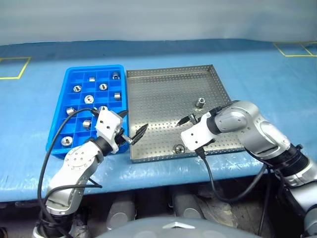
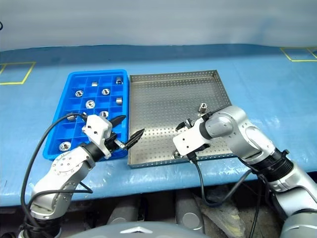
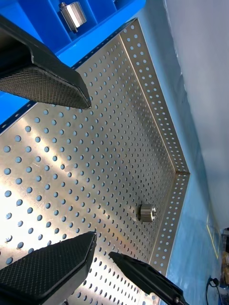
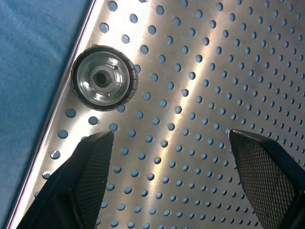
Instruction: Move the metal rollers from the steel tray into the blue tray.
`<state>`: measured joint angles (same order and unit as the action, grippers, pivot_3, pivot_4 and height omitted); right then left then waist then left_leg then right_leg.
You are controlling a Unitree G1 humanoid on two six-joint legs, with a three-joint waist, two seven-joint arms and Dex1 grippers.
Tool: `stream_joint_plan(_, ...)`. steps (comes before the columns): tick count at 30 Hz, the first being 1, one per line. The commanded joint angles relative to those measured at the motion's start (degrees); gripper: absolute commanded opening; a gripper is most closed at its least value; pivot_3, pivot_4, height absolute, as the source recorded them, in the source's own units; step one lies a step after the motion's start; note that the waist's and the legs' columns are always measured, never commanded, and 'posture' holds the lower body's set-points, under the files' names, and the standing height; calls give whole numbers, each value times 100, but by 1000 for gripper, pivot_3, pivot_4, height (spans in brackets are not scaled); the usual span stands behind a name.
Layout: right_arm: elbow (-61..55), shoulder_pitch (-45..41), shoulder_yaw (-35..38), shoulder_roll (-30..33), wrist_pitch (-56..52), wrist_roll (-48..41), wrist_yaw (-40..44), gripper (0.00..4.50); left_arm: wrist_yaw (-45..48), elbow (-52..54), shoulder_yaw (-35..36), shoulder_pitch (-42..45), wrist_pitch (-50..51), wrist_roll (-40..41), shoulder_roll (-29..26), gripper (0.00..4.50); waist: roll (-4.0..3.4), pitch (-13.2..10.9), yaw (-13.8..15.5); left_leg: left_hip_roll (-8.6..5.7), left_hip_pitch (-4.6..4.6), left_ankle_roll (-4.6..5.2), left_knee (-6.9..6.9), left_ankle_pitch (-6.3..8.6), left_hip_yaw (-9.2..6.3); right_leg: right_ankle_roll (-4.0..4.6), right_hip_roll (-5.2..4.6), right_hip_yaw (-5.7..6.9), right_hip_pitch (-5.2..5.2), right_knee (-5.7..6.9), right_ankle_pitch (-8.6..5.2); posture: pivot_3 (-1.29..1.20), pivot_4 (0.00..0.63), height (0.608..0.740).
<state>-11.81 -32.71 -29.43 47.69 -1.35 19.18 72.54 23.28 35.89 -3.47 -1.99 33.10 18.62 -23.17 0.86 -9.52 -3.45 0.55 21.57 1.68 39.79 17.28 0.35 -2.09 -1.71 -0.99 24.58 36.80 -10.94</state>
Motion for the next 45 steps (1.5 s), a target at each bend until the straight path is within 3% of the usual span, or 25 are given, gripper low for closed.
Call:
stream_joint_plan(1, -14, 97, -5, 26, 220, 21, 75, 4079, -41, 260, 94, -47, -71, -7, -25, 4500, 0, 0, 12, 0, 0, 0, 0, 0, 0, 0, 0, 0, 0, 0, 0, -82, 150, 740)
stream_joint_plan(13, -652, 387, -147, -165, 151, -425, 623, 4079, -78, 290, 135, -62, -92, -13, -37, 4500, 1, 1, 153, 2, 0, 0, -3, 1, -9, -2, -1, 13, -3, -1, -1, -75, 150, 740)
stream_joint_plan(24, -276, 352, -366, -481, 352, -311, 694, 4079, -104, 336, 192, -87, -96, -14, -76, 4500, 1, 2, 201, 3, 0, -1, -14, 2, -12, 0, -5, 23, -3, -5, -3, -61, 150, 740)
stream_joint_plan(27, -138, 335, -365, -528, 367, -295, 685, 3497, -116, 342, 203, -100, -103, -16, -75, 4500, 1, 2, 211, 2, 0, -1, -15, 2, -12, 0, -5, 24, -3, -4, -3, -61, 150, 740)
stream_joint_plan(31, -114, 334, -363, -552, 394, -305, 667, 2188, -115, 348, 216, -113, -105, -13, -76, 4500, 1, 2, 208, 2, 0, -1, -14, 2, -10, 0, -7, 23, -3, -5, -3, -61, 150, 740)
stream_joint_plan(39, -121, 372, -302, -617, 311, -328, 542, 2188, -117, 330, 208, -100, -108, -22, -74, 4500, 1, 2, 207, 1, -1, -3, -11, 0, -9, 1, -6, 22, -4, -3, -4, -67, 150, 740)
stream_joint_plan(42, -117, 368, -231, -690, 227, -339, 418, 1377, -112, 325, 212, -94, -108, -18, -76, 4500, 0, 2, 202, 1, -1, -3, -11, 0, -9, 0, -6, 21, -4, -3, -3, -71, 150, 740)
stream_joint_plan(45, -135, 361, -159, -788, 160, -379, 289, 1329, -112, 321, 214, -88, -105, -21, -79, 4500, 0, 2, 181, 2, -1, -6, -8, -1, -8, 2, -6, 20, -3, 0, -3, -72, 150, 740)
